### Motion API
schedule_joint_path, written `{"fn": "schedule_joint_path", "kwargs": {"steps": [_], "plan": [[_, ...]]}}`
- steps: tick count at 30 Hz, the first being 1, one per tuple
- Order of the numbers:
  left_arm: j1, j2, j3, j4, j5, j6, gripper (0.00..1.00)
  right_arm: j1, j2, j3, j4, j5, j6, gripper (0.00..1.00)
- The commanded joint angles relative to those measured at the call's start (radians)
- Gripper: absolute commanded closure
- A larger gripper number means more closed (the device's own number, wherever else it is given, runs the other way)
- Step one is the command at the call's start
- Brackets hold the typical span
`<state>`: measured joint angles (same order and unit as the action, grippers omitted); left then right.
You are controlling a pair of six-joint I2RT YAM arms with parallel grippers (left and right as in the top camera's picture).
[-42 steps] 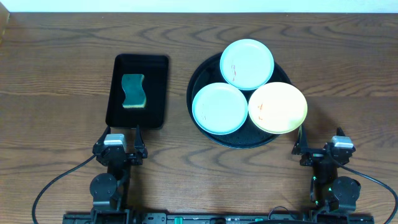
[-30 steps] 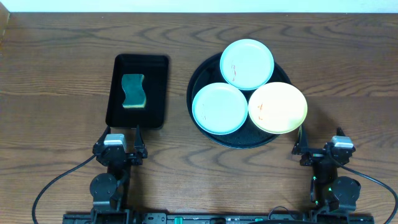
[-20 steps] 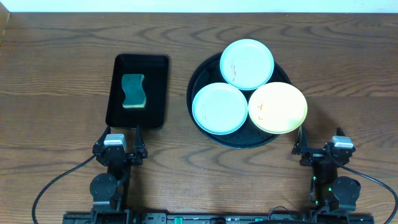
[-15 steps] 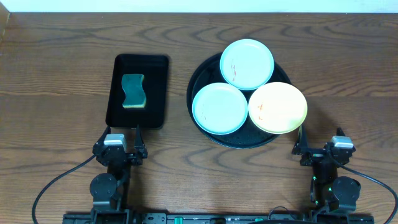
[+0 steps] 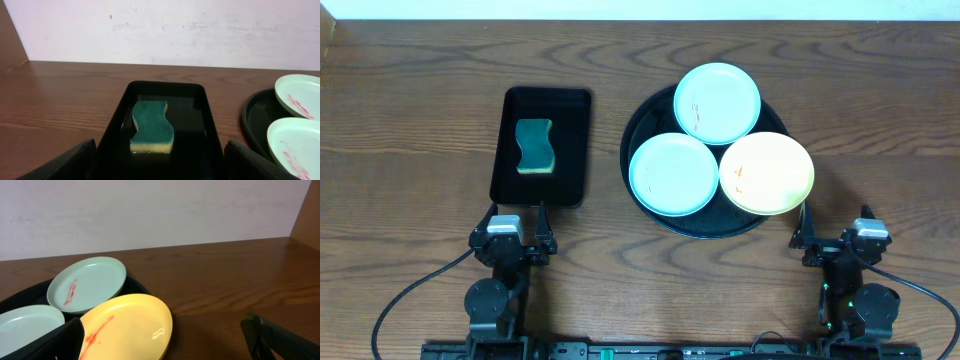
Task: Clean dirty plates on tray and stack at the side
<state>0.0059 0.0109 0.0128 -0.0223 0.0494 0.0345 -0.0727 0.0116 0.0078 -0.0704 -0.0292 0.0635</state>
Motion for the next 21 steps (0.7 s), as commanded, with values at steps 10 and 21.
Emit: {"fn": "schedule_joint_path", "kwargs": {"steps": [10, 21], "plan": [[0.005, -0.007, -0.009, -0.048, -0.013, 0.017, 0.18, -0.014, -0.006, -0.002, -0.005, 0.002, -0.009, 0.01], [0.004, -0.007, -0.009, 0.024, 0.167, -0.111, 0.18, -0.014, -0.006, -0.002, -0.004, 0.002, -0.009, 0.01]]}}
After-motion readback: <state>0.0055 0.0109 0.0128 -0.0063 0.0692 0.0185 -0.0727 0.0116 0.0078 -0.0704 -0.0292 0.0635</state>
